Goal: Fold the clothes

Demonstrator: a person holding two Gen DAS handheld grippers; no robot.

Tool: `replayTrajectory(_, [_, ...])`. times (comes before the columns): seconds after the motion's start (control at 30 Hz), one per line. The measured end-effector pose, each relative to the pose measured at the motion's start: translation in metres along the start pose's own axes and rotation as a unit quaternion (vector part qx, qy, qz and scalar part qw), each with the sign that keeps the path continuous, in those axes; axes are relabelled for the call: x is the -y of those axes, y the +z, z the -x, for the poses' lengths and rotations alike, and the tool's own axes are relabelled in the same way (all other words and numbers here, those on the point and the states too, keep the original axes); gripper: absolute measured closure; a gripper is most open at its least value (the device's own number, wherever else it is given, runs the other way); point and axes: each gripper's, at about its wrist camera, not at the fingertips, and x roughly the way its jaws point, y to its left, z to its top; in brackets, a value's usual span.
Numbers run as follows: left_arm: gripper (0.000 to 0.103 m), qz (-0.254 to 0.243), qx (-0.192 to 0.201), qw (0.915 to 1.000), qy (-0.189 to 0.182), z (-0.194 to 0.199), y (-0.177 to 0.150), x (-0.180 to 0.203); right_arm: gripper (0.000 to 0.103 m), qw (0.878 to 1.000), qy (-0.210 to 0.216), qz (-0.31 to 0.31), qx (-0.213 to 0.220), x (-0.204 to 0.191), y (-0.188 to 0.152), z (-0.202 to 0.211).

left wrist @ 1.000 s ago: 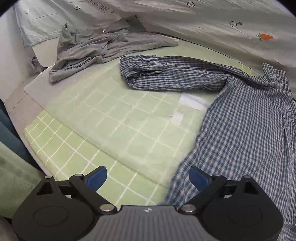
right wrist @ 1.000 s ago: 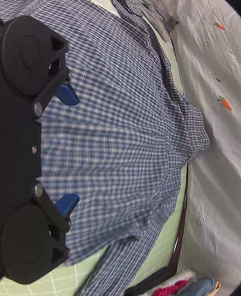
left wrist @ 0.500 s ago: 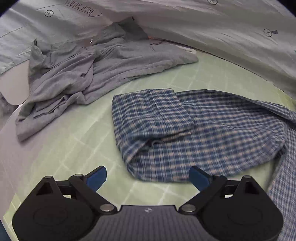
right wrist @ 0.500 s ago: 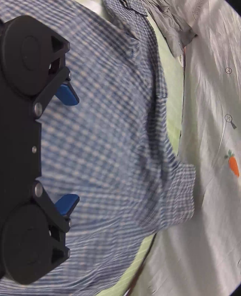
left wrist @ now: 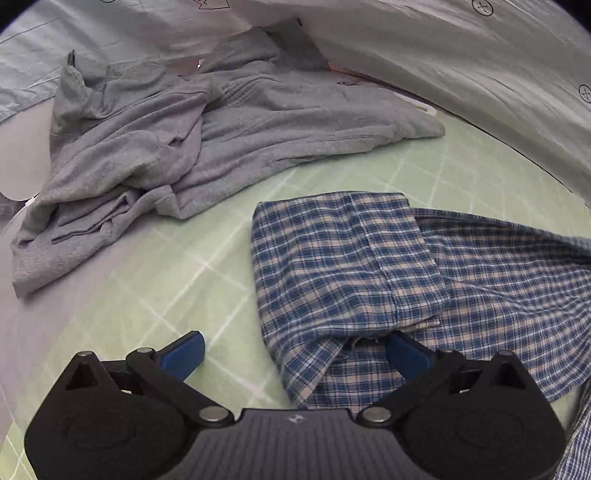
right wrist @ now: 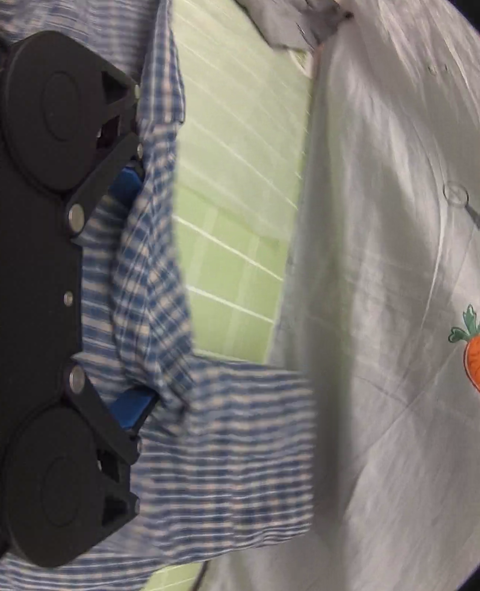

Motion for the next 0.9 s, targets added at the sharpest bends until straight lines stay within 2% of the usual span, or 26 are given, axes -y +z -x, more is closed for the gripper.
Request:
replayTrajectory(0.17, [0.0,0.007,0.006,1.0,0.004,-0.001,0.001,-0.004,0.0,1.0,-0.006,-0.023,-0.008,0.006,0.028,-0.023])
replayTrajectory(0.3, [0.0,0.011,0.009,0.9998,0.012,-0.002,0.003,-0.004,0.0,0.999,-0.007,-0.034,0.004,0.007,0.016,0.002])
replayTrajectory(0.47, [0.0,-0.011,0.027,0.9992,0.027,-0.003,0.006,0.005,0.0,0.999,-0.016,-0.047,0.003,0.021,-0.033,0.06])
replayTrajectory(0.6, [0.0,0.008,0.031,0.9985,0.045,-0.003,0.008,0.003,0.0,0.997,-0.04,-0.065,-0.026,0.037,-0.083,0.097])
replayTrajectory(0.77, [0.0,0.063,0.054,0.991,0.105,0.01,0.0,-0.025,0.0,0.99,-0.064,-0.112,-0.061,0.063,-0.141,0.135])
replayTrajectory(0.9, [0.0,0.135,0.057,0.9825,0.115,0.024,-0.009,-0.066,0.0,0.987,-0.074,-0.126,-0.073,0.073,-0.165,0.147])
